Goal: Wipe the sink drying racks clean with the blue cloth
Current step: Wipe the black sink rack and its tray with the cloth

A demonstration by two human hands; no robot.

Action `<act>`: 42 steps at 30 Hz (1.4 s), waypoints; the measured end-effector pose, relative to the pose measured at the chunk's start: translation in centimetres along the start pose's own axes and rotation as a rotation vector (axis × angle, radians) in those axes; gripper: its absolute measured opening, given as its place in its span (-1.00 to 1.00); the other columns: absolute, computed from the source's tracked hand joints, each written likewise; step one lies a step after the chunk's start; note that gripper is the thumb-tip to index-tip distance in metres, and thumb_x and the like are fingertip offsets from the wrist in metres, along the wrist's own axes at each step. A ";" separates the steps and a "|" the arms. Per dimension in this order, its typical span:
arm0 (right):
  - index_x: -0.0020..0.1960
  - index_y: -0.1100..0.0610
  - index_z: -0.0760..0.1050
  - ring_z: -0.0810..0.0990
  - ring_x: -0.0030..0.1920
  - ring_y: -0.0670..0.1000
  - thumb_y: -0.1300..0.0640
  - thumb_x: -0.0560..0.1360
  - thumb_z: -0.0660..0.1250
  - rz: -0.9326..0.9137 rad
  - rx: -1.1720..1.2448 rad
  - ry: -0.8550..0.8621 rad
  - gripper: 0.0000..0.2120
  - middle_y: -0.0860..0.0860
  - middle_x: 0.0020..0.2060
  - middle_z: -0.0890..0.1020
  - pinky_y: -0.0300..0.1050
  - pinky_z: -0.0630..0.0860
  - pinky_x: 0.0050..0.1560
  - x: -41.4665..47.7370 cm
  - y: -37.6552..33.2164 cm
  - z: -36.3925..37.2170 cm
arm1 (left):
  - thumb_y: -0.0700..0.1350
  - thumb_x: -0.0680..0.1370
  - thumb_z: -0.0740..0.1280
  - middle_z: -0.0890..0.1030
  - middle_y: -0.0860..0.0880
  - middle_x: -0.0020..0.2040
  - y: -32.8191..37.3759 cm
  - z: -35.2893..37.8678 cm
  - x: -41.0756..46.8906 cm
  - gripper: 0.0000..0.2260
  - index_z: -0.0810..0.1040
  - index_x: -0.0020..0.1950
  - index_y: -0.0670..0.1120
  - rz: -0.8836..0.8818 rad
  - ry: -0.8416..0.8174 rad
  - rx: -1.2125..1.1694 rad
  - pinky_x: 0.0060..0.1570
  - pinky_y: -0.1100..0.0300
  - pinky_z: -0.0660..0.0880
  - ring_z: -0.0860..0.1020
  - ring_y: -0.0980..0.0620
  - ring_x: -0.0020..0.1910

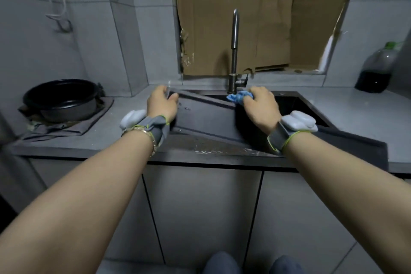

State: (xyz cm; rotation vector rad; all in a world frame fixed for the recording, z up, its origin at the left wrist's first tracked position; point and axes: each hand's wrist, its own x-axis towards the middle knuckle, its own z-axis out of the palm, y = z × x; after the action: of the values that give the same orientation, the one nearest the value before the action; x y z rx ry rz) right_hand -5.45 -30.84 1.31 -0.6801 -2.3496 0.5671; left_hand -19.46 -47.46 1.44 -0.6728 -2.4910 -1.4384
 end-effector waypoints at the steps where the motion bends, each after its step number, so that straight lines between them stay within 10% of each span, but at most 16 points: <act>1: -0.09 0.15 0.36 0.40 0.10 0.20 0.04 0.50 0.09 -0.038 0.078 -0.001 -0.81 0.21 0.02 0.44 -0.06 0.27 -0.01 -0.1 -0.9 -0.8 | -0.16 0.57 0.26 0.57 -0.24 0.10 1.5 0.3 -0.2 -0.88 0.49 0.04 -0.20 0.057 -0.007 -0.035 -0.07 0.13 0.32 0.50 -0.19 0.11; 9: -0.20 0.10 0.35 0.42 -0.31 -0.09 0.00 0.55 0.13 0.090 0.779 -0.175 -0.78 0.05 -0.27 0.43 -0.22 0.33 -0.30 -0.6 -4.1 -4.0 | -0.22 0.50 0.30 0.54 -0.20 -0.20 9.7 3.9 -3.8 -0.77 0.37 -0.34 -0.10 0.355 -0.149 0.057 -0.17 0.11 0.35 0.54 -0.24 -0.03; 14: -0.02 0.18 0.46 0.49 -0.32 -0.25 0.30 0.53 0.27 -0.108 0.565 0.008 -0.93 -0.03 -0.25 0.53 -0.42 0.41 -0.26 -1.3 -0.6 -5.5 | -0.26 0.50 0.26 0.63 -0.24 -0.05 11.4 6.2 -5.4 -0.84 0.61 -0.04 -0.26 0.460 -0.237 0.071 -0.08 0.09 0.45 0.56 -0.21 0.04; 25: -0.05 0.30 0.56 0.53 -0.14 0.04 0.35 0.50 0.30 0.114 0.622 -0.238 -0.92 0.16 -0.15 0.58 -0.02 0.51 -0.03 -5.3 8.9 -5.9 | -0.16 0.47 0.43 0.55 -0.08 -0.23 13.9 8.3 -4.9 -0.86 0.64 -0.09 -0.24 0.492 -0.306 -0.005 -0.23 0.20 0.34 0.47 0.02 -0.20; 30: -0.27 0.15 0.40 0.44 -0.44 -0.12 0.37 0.50 0.29 0.284 0.563 -0.327 -0.78 0.04 -0.38 0.48 -0.33 0.35 -0.47 -7.5 11.1 -5.6 | -0.12 0.49 0.42 0.59 -0.07 -0.18 14.3 8.0 -4.0 -0.88 0.65 -0.07 -0.15 0.496 -0.266 0.018 -0.12 0.17 0.44 0.54 -0.04 -0.12; 35: -0.22 0.17 0.42 0.46 -0.30 0.01 0.46 0.44 0.29 0.210 0.617 -0.164 -0.78 0.13 -0.31 0.49 -0.20 0.44 -0.31 -5.3 8.6 -6.0 | -0.11 0.50 0.39 0.62 -0.10 -0.15 15.1 9.1 -5.2 -0.86 0.65 -0.06 -0.17 0.572 -0.351 0.113 -0.07 0.14 0.48 0.57 -0.11 -0.05; 40: -0.03 0.36 0.51 0.53 -0.20 0.03 0.35 0.44 0.32 0.153 0.624 -0.085 -0.88 0.18 -0.19 0.57 -0.04 0.49 -0.14 -2.8 6.6 -7.2 | -0.14 0.48 0.39 0.57 -0.08 -0.27 15.7 9.6 -6.4 -0.90 0.61 -0.22 -0.11 0.645 -0.441 0.160 -0.14 0.07 0.46 0.58 -0.11 -0.13; 42: 0.09 0.41 0.50 0.54 -0.12 0.05 0.10 0.49 0.34 0.264 0.641 -0.153 -0.63 0.23 -0.06 0.62 -0.04 0.46 -0.08 -3.2 7.3 -6.8 | -0.13 0.48 0.41 0.56 -0.03 -0.29 15.8 9.2 -5.9 -0.91 0.62 -0.20 -0.12 0.623 -0.404 0.073 -0.16 0.13 0.44 0.56 -0.07 -0.14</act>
State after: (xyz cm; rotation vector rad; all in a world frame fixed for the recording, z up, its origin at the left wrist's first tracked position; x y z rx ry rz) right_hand 3.60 -25.60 0.79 -0.6520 -2.0319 1.4499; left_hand -6.20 -34.50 6.70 -1.6743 -2.2424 -1.0439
